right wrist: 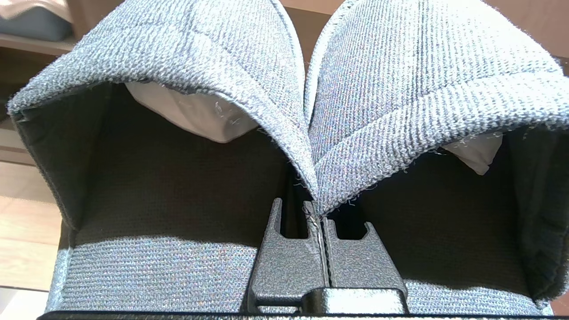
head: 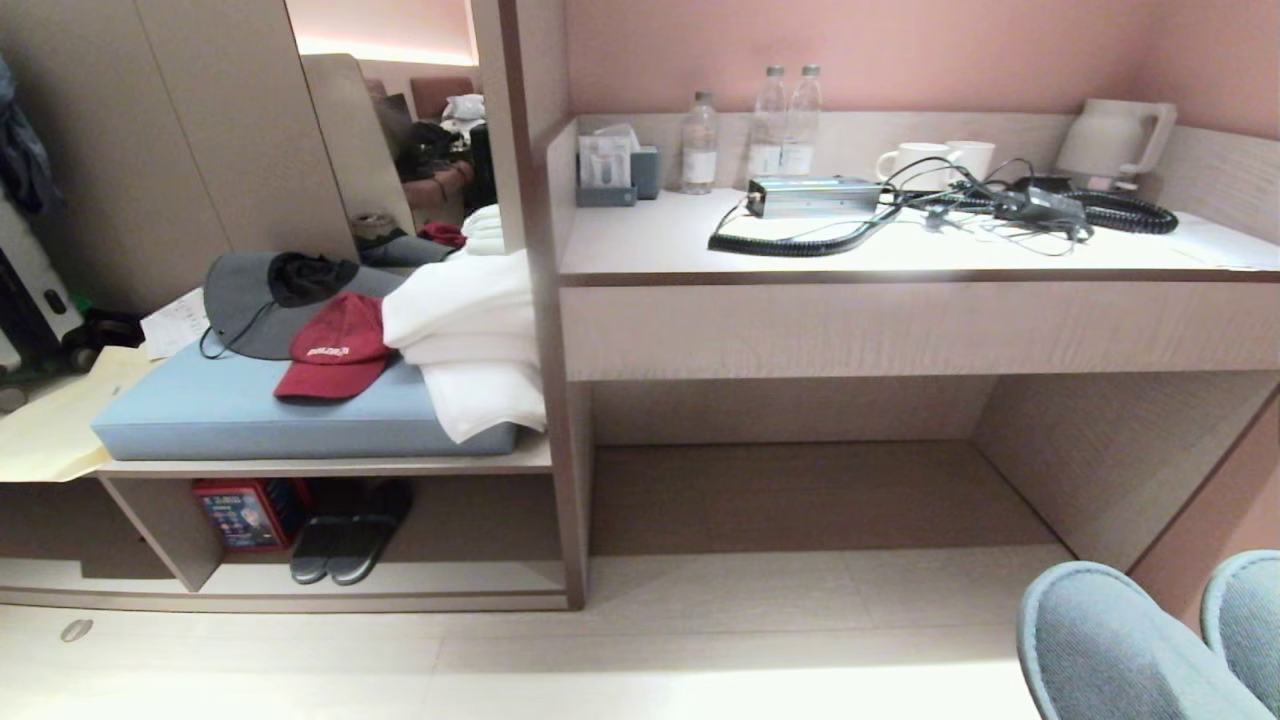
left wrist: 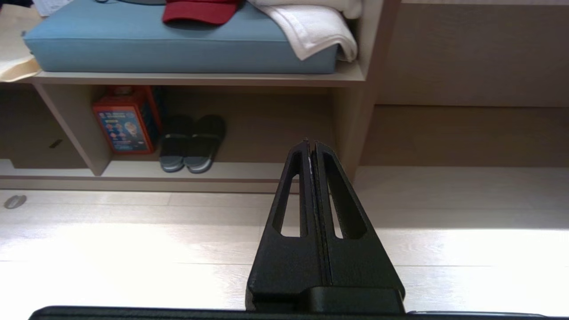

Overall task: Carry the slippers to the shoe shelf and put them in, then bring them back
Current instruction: Place the slippers on the floor

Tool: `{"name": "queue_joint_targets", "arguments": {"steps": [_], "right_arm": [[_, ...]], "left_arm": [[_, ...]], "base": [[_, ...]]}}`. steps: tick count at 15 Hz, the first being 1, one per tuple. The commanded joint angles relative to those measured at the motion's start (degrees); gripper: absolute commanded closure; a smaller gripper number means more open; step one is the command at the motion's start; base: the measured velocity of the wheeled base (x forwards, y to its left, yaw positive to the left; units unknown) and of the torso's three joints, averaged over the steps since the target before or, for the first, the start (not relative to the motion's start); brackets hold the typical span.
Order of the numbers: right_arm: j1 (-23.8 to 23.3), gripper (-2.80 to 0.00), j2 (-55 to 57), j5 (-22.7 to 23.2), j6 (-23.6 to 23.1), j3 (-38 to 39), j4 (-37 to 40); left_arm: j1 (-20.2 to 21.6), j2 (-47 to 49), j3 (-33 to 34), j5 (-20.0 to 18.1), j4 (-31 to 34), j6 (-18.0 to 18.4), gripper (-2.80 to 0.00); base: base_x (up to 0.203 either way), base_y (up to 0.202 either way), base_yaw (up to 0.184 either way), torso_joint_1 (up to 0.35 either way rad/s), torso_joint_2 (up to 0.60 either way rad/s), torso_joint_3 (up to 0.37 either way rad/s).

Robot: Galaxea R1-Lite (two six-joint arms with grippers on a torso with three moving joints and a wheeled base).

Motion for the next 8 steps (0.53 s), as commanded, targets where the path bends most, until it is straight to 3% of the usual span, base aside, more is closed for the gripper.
{"name": "queue_joint_targets", "arguments": {"steps": [1,8], "right_arm": [[0.0,0.00,0.1,0.0,-0.1,0.0,0.0],[0.0,0.00,0.1,0.0,-0.1,0.0,0.0]], "left_arm": [[0.0,0.0,0.0,0.0,0.0,0.0,0.00],[0.1,-0.1,0.0,0.0,0.0,-0.1,0.00]], "base": [[0.000,-0.197,0.001,0.006,0.00,0.002],[0.000,-0.198,0.002,0.003,0.00,0.002]]}}
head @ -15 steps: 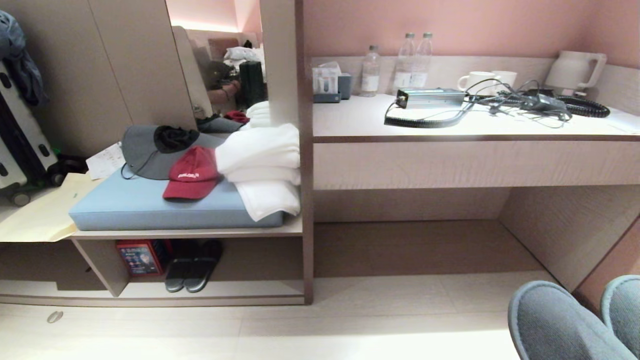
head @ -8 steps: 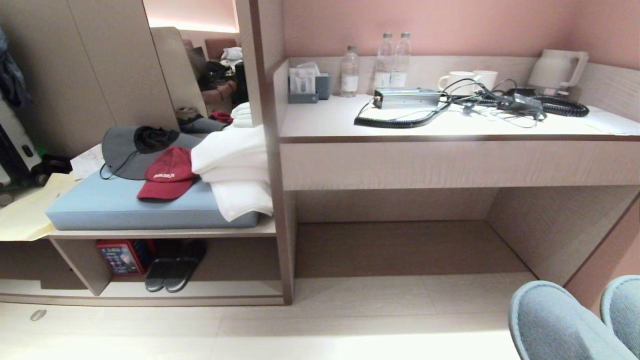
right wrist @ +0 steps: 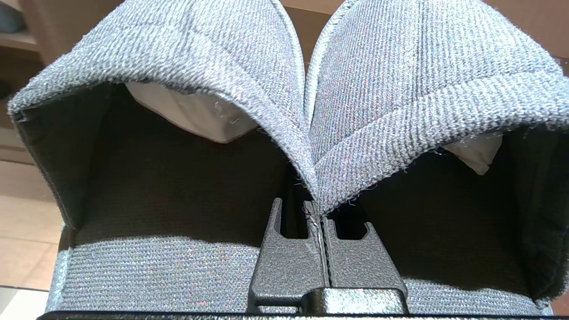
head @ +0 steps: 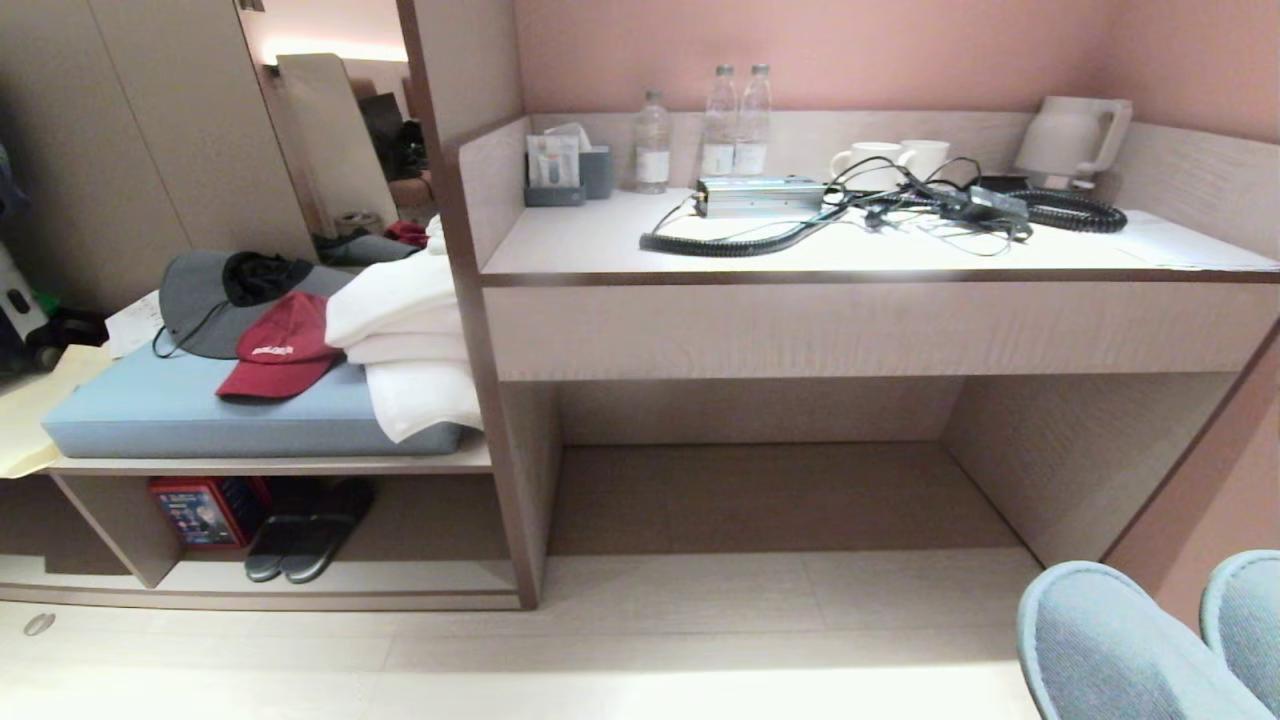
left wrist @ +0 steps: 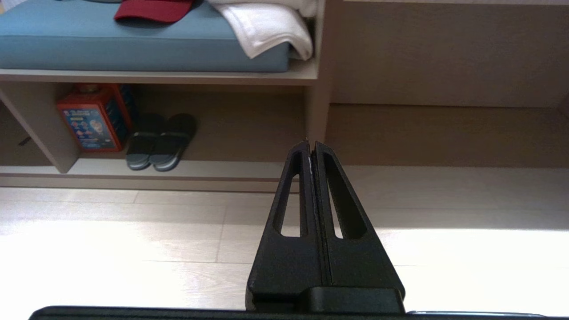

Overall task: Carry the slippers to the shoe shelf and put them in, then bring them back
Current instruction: Place the slippers on the floor

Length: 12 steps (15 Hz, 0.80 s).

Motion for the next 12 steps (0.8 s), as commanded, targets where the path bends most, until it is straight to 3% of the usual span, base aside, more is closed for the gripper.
{"name": "queue_joint_targets", "arguments": {"steps": [1,9,12], "right_arm": [[0.0,0.00,0.1,0.0,-0.1,0.0,0.0],[0.0,0.00,0.2,0.0,-0.1,0.0,0.0],[0.0,0.00,0.1,0.0,-0.1,0.0,0.0]], "left_arm": [[0.0,-0.1,0.0,0.0,0.0,-0.1,0.00],[0.0,-0.1,0.0,0.0,0.0,0.0,0.00],[0.0,-0.1,0.0,0.0,0.1,0.0,0.00]], "base": [[0.000,-0.194,0.003,-0.006,0.01,0.002],[0.000,-0.197,0.002,0.002,0.00,0.003],[0.000,-0.088,0.002,-0.001,0.00,0.001]]}}
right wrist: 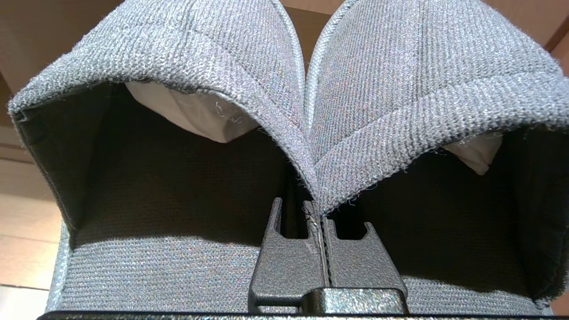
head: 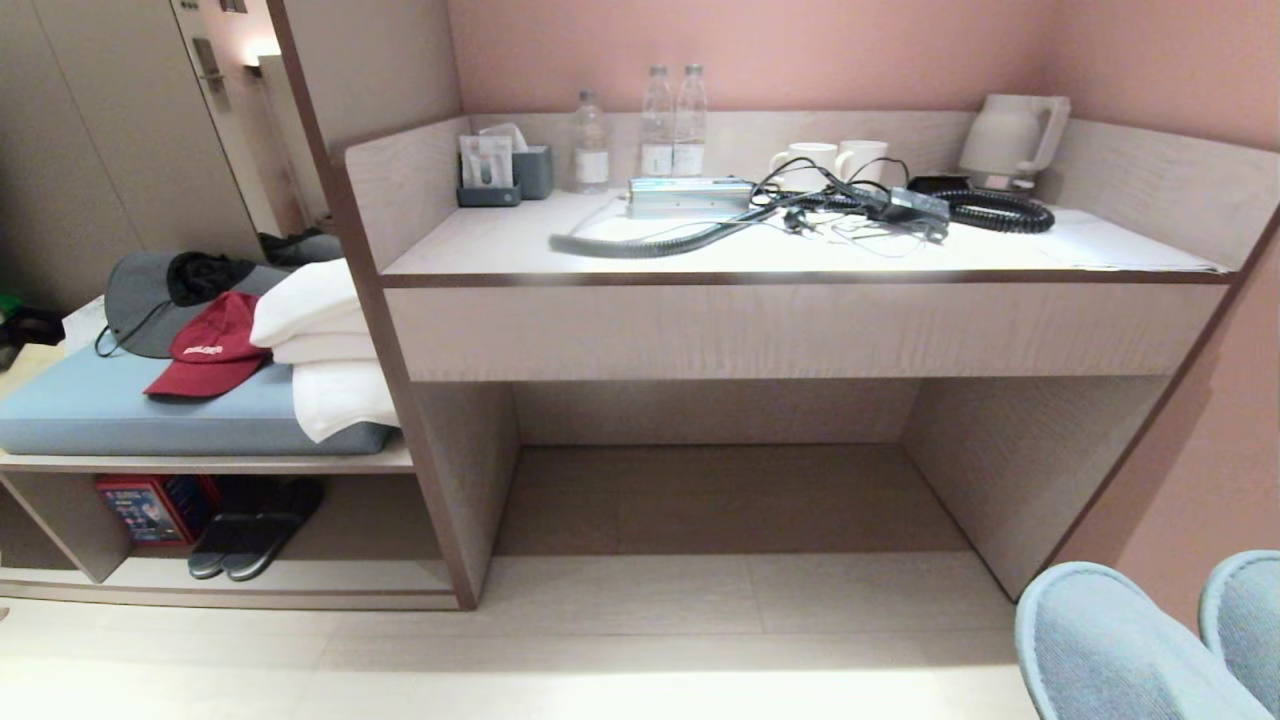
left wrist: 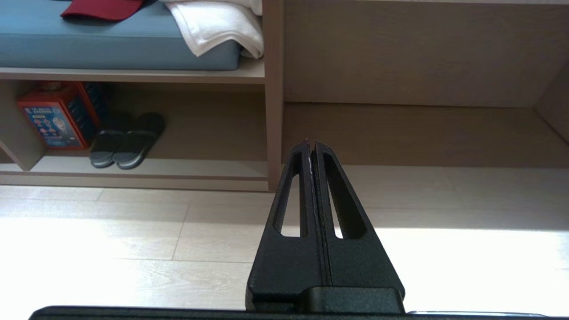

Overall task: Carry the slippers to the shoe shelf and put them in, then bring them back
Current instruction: Place the slippers on the floor

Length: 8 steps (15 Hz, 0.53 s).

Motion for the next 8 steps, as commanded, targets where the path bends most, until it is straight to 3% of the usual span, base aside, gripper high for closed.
{"name": "queue_joint_targets", "arguments": {"steps": [1,4,8], "right_arm": [[0.0,0.00,0.1,0.0,-0.1,0.0,0.0],[0.0,0.00,0.1,0.0,-0.1,0.0,0.0],[0.0,0.00,0.2,0.0,-0.1,0.0,0.0]], "left_arm": [[0.1,0.0,0.0,0.0,0.0,0.1,0.00],[0.0,0.0,0.0,0.0,0.0,0.0,0.00],[0.0,0.0,0.0,-0.1,0.0,0.0,0.00]], "base": [[0.000,0.000,0.000,0.000,0.00,0.000],[0.000,0.000,0.000,0.000,0.00,-0.052],[0.000,0.000,0.000,0.004,0.00,-0.173]]}}
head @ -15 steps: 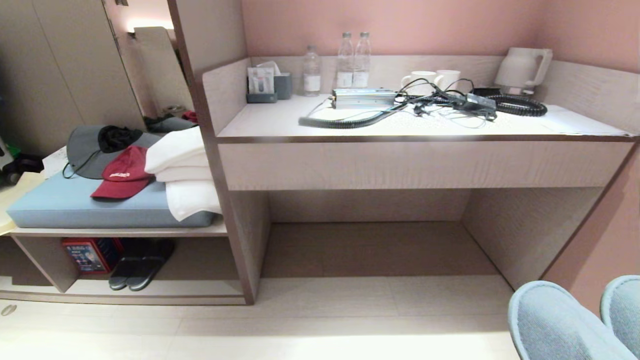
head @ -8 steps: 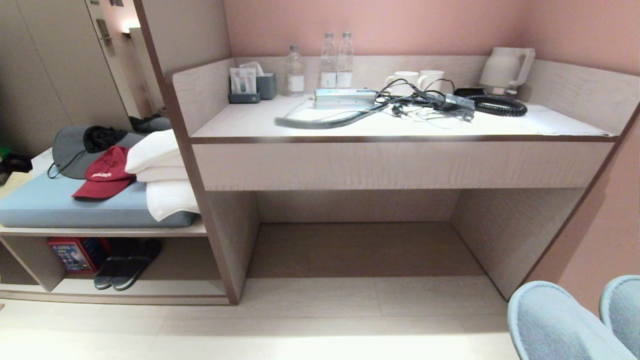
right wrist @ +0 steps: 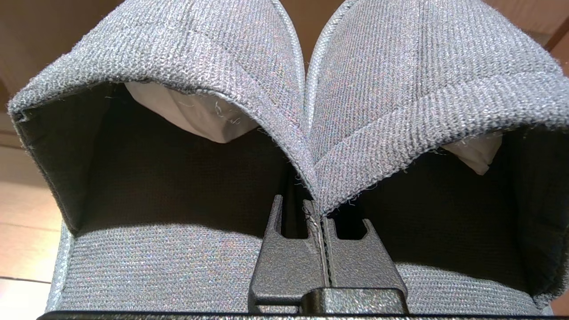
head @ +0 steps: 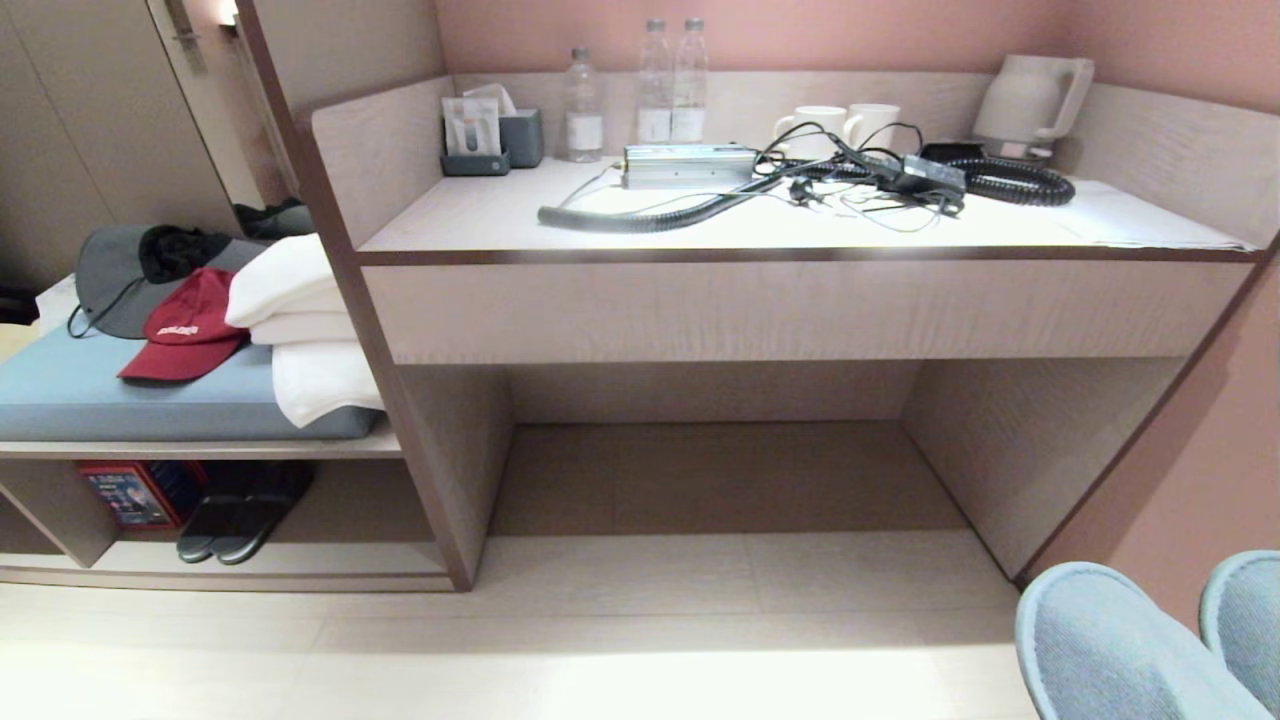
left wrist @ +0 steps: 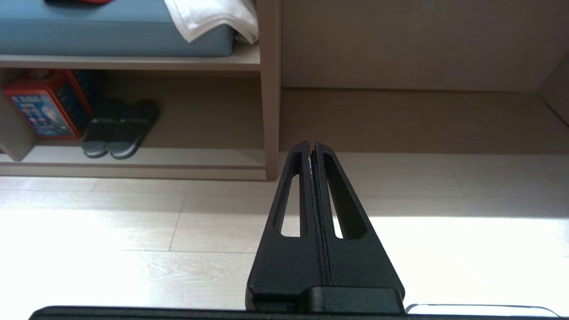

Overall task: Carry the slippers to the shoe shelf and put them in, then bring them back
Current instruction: Place the slippers on the floor

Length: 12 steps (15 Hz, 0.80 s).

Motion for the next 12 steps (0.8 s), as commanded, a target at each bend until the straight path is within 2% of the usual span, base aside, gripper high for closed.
{"name": "queue_joint_targets", "arguments": {"steps": [1,12], "right_arm": [[0.0,0.00,0.1,0.0,-0.1,0.0,0.0],[0.0,0.00,0.0,0.0,-0.1,0.0,0.0]], "left_arm": [[0.1,0.0,0.0,0.0,0.0,0.0,0.00],[0.0,0.0,0.0,0.0,0.0,0.0,0.00]], "base": [[0.000,0.000,0.000,0.005,0.00,-0.200],[0.000,0.000,0.000,0.002,0.00,-0.197]]}}
